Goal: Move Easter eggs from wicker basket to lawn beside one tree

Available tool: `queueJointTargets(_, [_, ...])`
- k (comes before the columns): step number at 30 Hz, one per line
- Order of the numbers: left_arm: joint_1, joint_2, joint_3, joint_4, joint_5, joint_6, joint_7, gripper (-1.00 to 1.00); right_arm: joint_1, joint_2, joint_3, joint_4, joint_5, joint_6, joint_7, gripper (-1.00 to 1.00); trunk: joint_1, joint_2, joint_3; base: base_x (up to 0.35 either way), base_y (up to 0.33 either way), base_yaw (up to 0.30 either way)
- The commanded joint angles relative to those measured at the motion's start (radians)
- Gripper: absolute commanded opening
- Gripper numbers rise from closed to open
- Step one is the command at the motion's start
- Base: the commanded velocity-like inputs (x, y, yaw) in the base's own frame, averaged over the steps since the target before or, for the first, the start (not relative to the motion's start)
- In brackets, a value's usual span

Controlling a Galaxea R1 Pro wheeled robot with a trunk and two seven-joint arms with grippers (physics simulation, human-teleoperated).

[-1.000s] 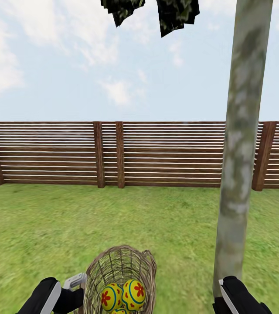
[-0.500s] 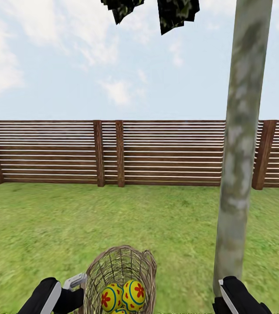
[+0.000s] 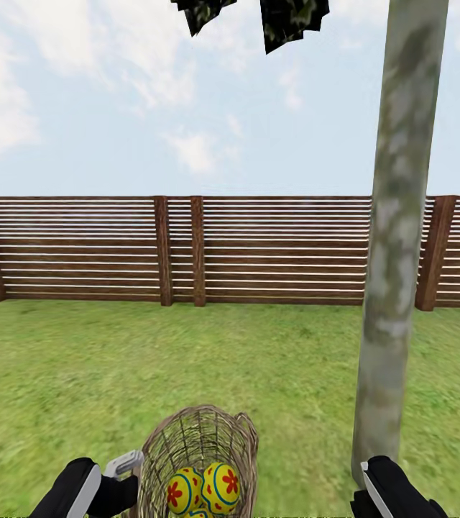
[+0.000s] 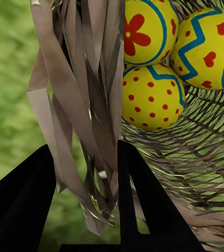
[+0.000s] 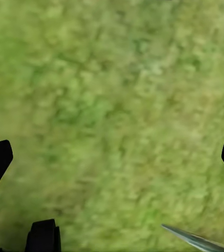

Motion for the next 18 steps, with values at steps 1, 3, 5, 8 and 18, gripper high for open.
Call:
queueJointTargets(1, [-0.001,0.000,0.003,-0.001,0.011,0.005,-0.007,-1.00,-0.001,-0.001,0.005,0.000,-0.002,0.005,-0.004,1.00,0.004,-0.008,-0.004,0.000,0.000,0.000])
queueJointTargets(3, [-0.001,0.000,0.003,-0.001,0.011,0.005,-0.007,-1.00,-0.001,-0.001,0.006,0.002,-0.001,0.005,-0.004,1.00,0.012,-0.022,-0.011,0.000,0.000,0.000])
queueJointTargets(5, [-0.001,0.000,0.003,-0.001,0.011,0.005,-0.007,-1.00,-0.001,0.000,0.006,0.002,0.000,0.005,-0.005,1.00,0.019,-0.036,-0.017,0.000,0.000,0.000])
queueJointTargets(8, [-0.001,0.000,0.003,-0.001,0.011,0.005,-0.007,-1.00,-0.001,0.000,0.006,0.002,0.000,0.005,-0.004,1.00,0.031,-0.057,-0.026,0.000,0.000,0.000])
queueJointTargets(18, [-0.001,-0.002,0.003,0.011,0.011,0.005,-0.008,-1.00,-0.001,0.000,0.007,0.002,0.000,0.005,-0.005,1.00,0.061,-0.113,-0.051,0.000,0.000,0.000])
